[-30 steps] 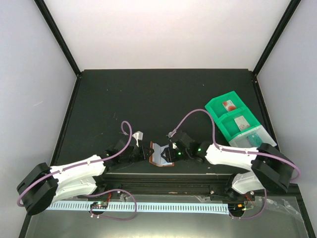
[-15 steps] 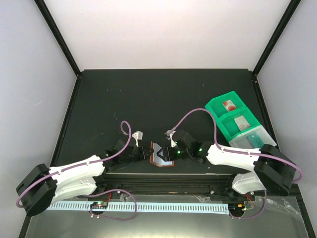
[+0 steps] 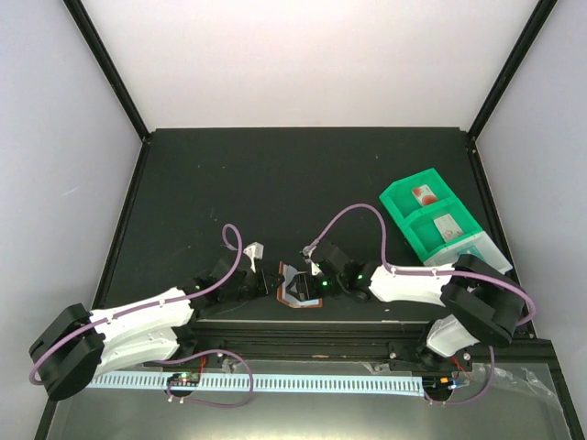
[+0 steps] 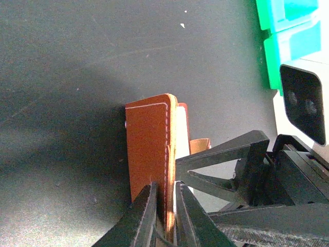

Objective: Take the credit cards out of the card holder

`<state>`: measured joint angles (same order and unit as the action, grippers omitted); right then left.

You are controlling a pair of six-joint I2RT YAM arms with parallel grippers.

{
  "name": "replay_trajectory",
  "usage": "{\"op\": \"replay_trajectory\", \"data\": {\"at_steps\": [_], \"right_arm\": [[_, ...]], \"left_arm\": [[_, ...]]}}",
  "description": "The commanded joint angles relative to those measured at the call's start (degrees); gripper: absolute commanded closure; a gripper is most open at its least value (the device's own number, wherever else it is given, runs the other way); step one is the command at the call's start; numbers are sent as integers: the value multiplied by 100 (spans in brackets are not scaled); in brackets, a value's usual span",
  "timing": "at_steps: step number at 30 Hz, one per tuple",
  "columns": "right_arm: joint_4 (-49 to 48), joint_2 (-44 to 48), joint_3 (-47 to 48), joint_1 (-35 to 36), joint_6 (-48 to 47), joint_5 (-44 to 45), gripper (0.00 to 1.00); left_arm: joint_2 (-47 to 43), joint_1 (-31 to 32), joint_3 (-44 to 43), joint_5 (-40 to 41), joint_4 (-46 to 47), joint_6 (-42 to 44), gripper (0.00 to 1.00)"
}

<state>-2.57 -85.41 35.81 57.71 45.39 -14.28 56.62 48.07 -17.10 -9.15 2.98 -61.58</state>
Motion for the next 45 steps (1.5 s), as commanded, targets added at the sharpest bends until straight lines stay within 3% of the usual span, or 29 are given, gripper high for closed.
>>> {"op": "replay_trajectory", "data": {"at_steps": [1, 4, 25, 35, 40, 45], "right_arm": [[-252, -126, -39, -14, 55, -113, 43], [-232, -131, -73, -12, 58, -28, 45], [1149, 657, -189, -17, -95, 1424, 48], [707, 1385, -135, -14, -145, 691, 50], [313, 1065, -37, -14, -144, 325, 54], [134, 581, 90, -15, -47, 31, 47]], "left_arm": [[-38, -1, -8, 81, 32, -12, 92], [-99, -4, 3, 80, 25, 21, 98], [-106, -2, 39, 129, 9, 11, 98], [-161, -3, 53, 148, -32, 2, 98], [-202, -5, 32, 143, -76, 9, 98], [-231, -8, 23, 150, -110, 15, 98]]}}
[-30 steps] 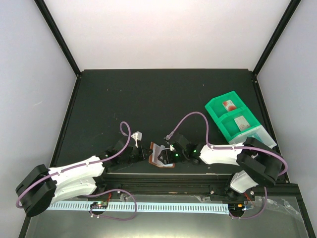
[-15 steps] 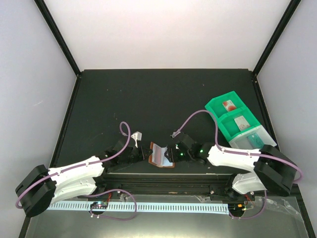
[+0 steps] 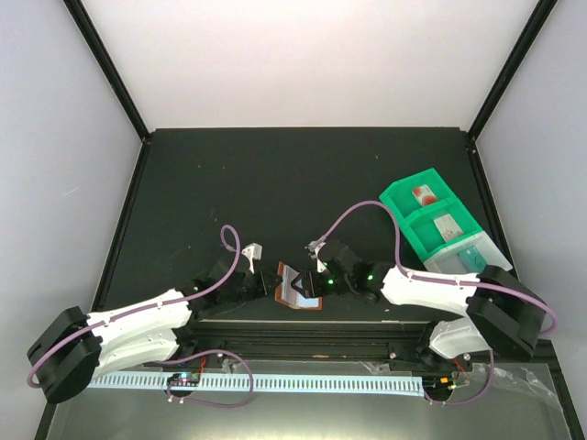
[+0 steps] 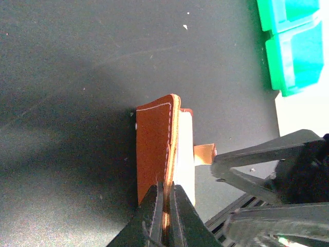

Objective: Take the credit cards out of the card holder

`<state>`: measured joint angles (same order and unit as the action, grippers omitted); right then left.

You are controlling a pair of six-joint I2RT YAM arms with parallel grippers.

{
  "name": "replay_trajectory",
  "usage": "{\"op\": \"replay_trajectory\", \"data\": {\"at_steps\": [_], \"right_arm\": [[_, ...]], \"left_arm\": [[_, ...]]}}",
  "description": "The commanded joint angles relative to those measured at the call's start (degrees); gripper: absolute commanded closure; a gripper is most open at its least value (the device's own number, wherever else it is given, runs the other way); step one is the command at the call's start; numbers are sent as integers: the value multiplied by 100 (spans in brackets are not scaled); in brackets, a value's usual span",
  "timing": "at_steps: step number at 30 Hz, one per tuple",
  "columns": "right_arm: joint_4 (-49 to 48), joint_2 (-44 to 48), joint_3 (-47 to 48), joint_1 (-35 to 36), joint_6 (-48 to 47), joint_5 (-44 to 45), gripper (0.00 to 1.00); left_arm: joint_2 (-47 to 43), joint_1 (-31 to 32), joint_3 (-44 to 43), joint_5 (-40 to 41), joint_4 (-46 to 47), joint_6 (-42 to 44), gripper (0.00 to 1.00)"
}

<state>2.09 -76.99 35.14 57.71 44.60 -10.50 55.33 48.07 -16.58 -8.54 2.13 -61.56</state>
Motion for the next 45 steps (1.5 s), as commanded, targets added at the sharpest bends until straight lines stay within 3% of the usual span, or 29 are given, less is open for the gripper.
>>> {"op": "replay_trajectory", "data": {"at_steps": [1, 8, 24, 34, 38, 45], "right_arm": [[-388, -316, 160, -12, 47, -396, 45], [-515, -620, 169, -6, 83, -613, 35], [-454, -888, 279, -6, 113, -656, 25], [-387, -902, 216, -5, 164, -483, 29], [-238, -876, 194, -11, 123, -304, 35], [-369, -827, 221, -16, 153, -477, 29]], "left_arm": [[-97, -7, -30, 85, -28, 17, 98], [-28, 4, -37, 59, 22, 28, 98], [30, 1, -83, 94, -38, 85, 98], [138, -2, -154, 54, -83, 118, 98], [144, -2, -161, 75, -90, 115, 98], [110, 0, -179, 58, -59, 87, 98]]}}
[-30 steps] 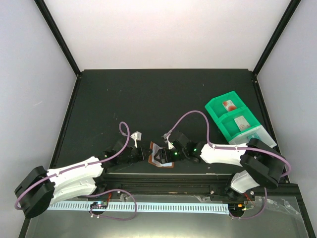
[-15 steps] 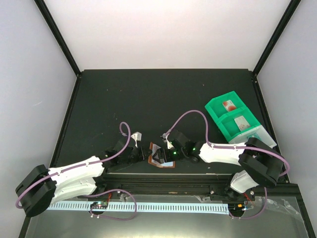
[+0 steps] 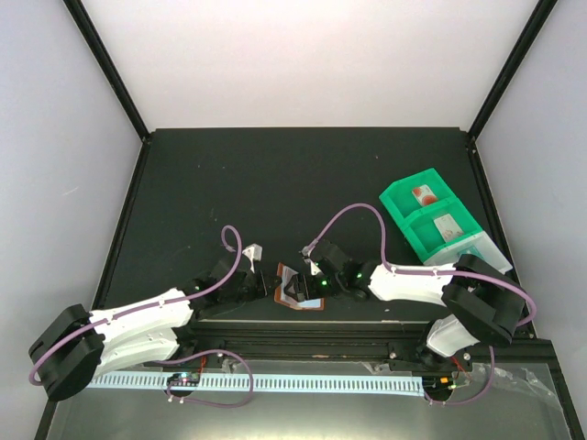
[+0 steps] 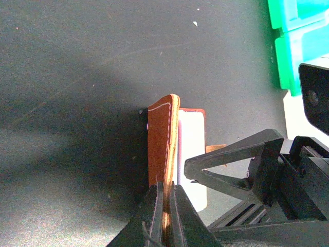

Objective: Take the credit cards out of the card holder

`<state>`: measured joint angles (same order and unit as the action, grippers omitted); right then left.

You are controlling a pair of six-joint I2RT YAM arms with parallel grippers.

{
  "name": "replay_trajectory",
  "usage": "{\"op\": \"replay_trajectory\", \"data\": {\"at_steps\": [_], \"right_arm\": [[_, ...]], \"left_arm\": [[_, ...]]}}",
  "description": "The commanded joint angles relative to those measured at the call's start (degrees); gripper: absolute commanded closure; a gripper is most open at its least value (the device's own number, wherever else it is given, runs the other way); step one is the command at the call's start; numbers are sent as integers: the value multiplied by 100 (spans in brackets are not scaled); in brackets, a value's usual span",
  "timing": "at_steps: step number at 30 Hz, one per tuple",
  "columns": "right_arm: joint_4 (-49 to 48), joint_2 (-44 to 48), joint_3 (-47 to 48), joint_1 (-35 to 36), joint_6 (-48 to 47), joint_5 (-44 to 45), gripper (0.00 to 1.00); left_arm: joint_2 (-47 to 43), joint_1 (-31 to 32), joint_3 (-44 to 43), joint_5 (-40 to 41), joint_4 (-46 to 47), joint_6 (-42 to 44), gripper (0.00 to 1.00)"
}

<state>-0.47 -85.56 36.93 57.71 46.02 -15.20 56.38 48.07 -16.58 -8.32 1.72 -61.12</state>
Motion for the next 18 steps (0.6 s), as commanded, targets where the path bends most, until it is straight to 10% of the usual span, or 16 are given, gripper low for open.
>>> {"op": "replay_trajectory", "data": {"at_steps": [1, 18], "right_arm": [[-138, 14, 55, -14, 7, -9, 29], [234, -62, 50, -14, -15, 257, 35]], "left_arm": [[12, -4, -171, 36, -2, 35, 98], [-18, 9, -126, 31, 61, -48, 98]]}}
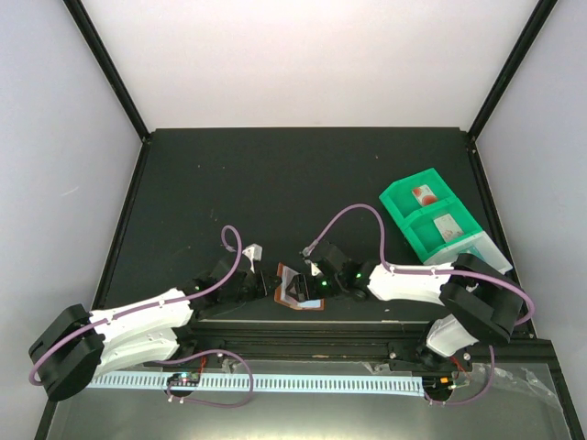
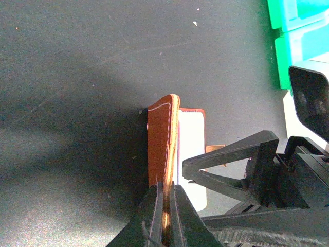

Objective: Take the credit cards out of the card holder

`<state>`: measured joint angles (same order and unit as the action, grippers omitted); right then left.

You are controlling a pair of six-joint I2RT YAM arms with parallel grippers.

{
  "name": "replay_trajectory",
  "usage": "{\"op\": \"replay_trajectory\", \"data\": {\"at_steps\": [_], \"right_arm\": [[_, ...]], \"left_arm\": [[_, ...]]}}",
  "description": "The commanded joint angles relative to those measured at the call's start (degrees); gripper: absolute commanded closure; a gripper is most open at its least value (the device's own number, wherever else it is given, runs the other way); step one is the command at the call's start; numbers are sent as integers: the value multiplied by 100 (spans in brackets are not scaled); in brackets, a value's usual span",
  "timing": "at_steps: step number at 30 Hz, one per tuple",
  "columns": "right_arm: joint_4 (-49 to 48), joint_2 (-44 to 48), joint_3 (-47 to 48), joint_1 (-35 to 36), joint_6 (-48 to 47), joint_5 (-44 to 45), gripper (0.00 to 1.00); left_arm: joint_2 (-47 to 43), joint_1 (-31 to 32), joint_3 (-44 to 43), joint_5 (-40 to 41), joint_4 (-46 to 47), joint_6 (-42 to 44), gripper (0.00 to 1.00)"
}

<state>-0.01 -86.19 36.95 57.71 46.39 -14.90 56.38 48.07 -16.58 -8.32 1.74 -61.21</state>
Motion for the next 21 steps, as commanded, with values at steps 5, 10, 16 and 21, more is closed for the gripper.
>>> {"op": "replay_trajectory", "data": {"at_steps": [5, 10, 16, 21], "right_arm": [[313, 266, 2, -16, 3, 253, 35], [205, 341, 101, -13, 182, -33, 30], [141, 88, 216, -7, 221, -140, 24], [125, -64, 260, -9, 245, -203, 23]], "left_arm": [[-18, 9, -126, 57, 48, -69, 99], [27, 9, -118, 99, 64, -155, 98], [61, 9, -146, 129, 39, -202, 98], [28, 11, -135, 153, 34, -220, 98]]}}
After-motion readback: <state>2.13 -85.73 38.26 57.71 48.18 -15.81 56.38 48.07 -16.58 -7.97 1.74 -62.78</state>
